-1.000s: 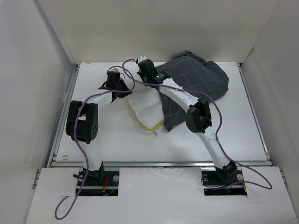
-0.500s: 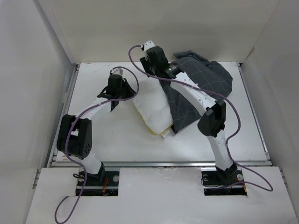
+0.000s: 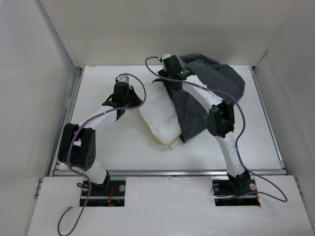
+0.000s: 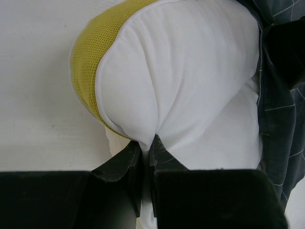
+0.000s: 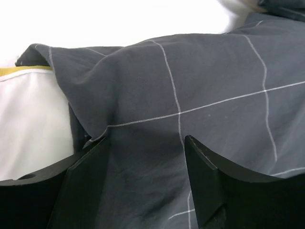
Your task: Put the pillow into the pillowcase
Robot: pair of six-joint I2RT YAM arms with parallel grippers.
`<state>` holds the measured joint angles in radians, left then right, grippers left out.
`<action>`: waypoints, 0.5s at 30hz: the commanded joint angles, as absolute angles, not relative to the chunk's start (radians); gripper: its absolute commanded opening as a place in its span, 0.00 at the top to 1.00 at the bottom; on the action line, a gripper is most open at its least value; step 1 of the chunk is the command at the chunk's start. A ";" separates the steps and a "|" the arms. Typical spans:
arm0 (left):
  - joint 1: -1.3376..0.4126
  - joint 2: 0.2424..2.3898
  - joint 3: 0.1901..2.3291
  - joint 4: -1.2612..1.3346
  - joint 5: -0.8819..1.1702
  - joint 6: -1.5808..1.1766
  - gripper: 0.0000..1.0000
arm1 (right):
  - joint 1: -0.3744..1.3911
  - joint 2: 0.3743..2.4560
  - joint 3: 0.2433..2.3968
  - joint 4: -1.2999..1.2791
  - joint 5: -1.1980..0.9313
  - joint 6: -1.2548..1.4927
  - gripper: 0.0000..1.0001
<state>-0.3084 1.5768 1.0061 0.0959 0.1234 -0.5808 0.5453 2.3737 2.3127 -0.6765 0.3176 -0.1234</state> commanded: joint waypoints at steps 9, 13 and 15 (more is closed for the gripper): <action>-0.316 1.566 1.022 0.143 0.132 -0.555 1.00 | 0.592 2.214 2.264 -0.612 0.275 -0.094 0.26; -0.325 1.566 1.022 0.143 0.123 -0.555 1.00 | 0.603 2.204 2.220 -0.595 0.244 -0.103 0.25; -0.334 1.555 1.022 0.132 0.123 -0.555 1.00 | 0.603 2.218 2.220 -0.595 0.244 -0.112 0.24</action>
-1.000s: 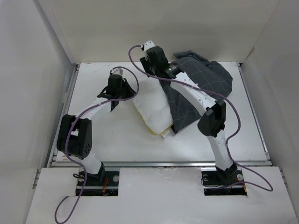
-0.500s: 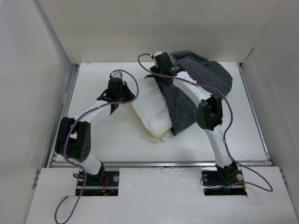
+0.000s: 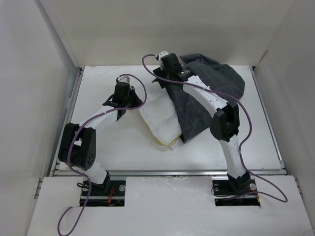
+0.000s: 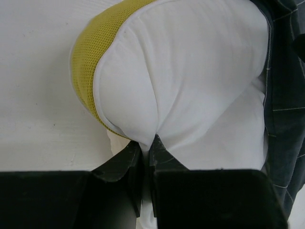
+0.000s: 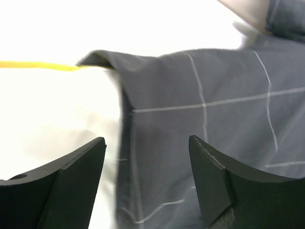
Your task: Put the pillow into the pillowcase
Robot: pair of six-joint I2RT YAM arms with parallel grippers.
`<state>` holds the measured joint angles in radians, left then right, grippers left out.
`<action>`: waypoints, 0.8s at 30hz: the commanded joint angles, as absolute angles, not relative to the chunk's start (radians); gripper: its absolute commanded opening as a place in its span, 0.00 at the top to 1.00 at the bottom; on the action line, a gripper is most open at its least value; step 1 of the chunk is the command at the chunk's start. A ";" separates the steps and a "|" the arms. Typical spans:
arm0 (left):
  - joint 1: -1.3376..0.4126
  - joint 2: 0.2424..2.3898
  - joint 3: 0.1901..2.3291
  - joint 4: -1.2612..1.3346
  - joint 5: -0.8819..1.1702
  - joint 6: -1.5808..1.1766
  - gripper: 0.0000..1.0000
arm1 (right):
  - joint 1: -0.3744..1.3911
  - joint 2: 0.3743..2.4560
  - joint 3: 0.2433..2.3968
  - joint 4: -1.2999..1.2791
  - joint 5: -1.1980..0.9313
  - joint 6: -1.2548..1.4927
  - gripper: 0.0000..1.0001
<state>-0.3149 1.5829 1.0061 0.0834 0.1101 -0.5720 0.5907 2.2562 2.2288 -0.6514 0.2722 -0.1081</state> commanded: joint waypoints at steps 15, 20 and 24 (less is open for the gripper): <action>-0.353 1.546 1.012 0.132 0.094 -0.545 1.00 | 0.557 2.266 2.183 -0.595 0.353 -0.058 1.00; -0.400 1.546 1.023 0.166 0.121 -0.525 1.00 | 0.589 2.224 2.254 -0.629 -0.119 -0.103 1.00; -0.440 1.506 1.009 0.238 0.166 -0.515 1.00 | 0.667 2.206 2.345 -0.712 -0.462 -0.112 1.00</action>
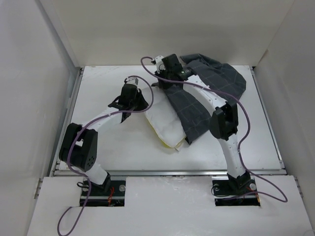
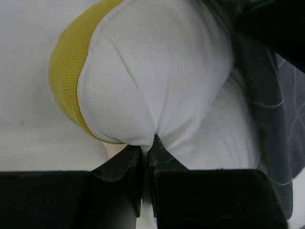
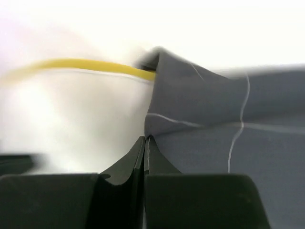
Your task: Put the pillow into the pillowcase
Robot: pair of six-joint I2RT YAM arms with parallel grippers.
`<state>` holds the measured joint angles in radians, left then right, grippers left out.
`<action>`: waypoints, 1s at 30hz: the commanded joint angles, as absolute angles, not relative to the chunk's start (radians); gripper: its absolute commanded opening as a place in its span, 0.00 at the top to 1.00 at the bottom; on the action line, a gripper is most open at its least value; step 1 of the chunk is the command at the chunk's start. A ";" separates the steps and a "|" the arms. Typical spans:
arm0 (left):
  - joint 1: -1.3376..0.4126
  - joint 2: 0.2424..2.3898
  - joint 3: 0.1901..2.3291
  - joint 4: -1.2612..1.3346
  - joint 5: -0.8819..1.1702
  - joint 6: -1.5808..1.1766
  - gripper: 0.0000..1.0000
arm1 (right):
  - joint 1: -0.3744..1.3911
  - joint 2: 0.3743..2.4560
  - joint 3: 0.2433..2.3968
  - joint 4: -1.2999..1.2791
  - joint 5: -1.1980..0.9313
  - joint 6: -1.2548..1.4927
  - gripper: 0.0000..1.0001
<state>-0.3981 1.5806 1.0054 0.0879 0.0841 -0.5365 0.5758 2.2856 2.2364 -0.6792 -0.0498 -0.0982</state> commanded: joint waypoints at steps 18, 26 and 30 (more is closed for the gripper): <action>-0.640 1.209 0.554 1.008 -0.367 -0.788 1.00 | 0.732 1.902 2.362 -0.741 -0.982 0.052 1.00; -0.621 1.361 0.716 0.522 -0.522 -0.914 0.71 | 0.732 1.902 2.108 -0.730 -0.732 0.109 0.59; -0.632 1.290 0.701 0.301 -0.499 -0.940 0.06 | 0.732 1.872 2.028 -0.746 -0.556 0.109 0.29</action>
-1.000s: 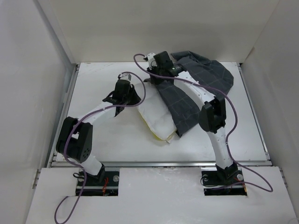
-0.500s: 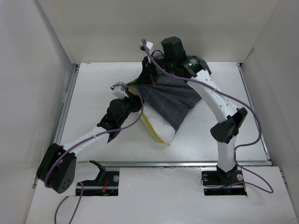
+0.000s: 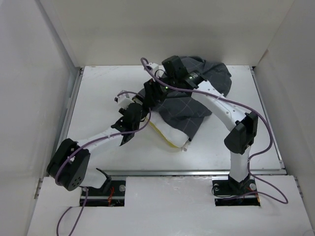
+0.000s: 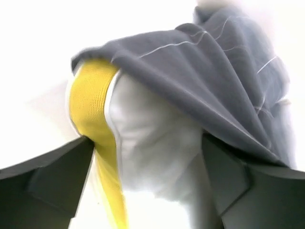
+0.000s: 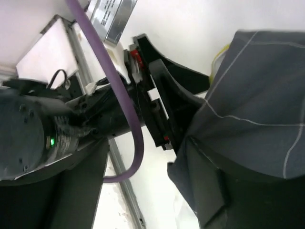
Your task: Put the pillow into the pillowcase
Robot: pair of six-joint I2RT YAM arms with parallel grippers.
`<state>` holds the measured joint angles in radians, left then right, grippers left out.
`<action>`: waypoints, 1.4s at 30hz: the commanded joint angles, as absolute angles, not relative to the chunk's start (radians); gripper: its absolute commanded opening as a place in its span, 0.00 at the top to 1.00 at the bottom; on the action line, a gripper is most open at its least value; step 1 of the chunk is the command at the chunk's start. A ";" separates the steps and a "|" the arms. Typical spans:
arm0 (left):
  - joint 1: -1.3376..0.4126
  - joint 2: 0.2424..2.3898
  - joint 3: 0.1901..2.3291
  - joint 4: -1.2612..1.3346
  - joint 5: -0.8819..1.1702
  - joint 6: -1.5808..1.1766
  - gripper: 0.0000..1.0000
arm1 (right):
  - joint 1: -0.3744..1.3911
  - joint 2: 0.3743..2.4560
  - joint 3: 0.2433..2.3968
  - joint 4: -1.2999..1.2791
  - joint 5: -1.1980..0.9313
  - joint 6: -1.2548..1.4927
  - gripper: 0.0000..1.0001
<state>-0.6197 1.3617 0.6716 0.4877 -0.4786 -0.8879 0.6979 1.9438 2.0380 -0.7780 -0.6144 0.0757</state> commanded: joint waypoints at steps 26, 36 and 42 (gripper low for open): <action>-0.925 1.084 0.632 0.023 -0.132 -0.575 0.11 | 0.627 1.017 0.731 -0.547 0.101 0.542 0.04; -1.066 1.405 0.782 0.069 -0.327 -0.620 0.21 | 0.627 1.178 0.678 -0.296 0.162 0.463 0.04; -1.066 1.488 0.825 0.101 -0.393 -0.620 0.38 | 0.627 1.295 0.773 -0.365 0.431 0.575 0.16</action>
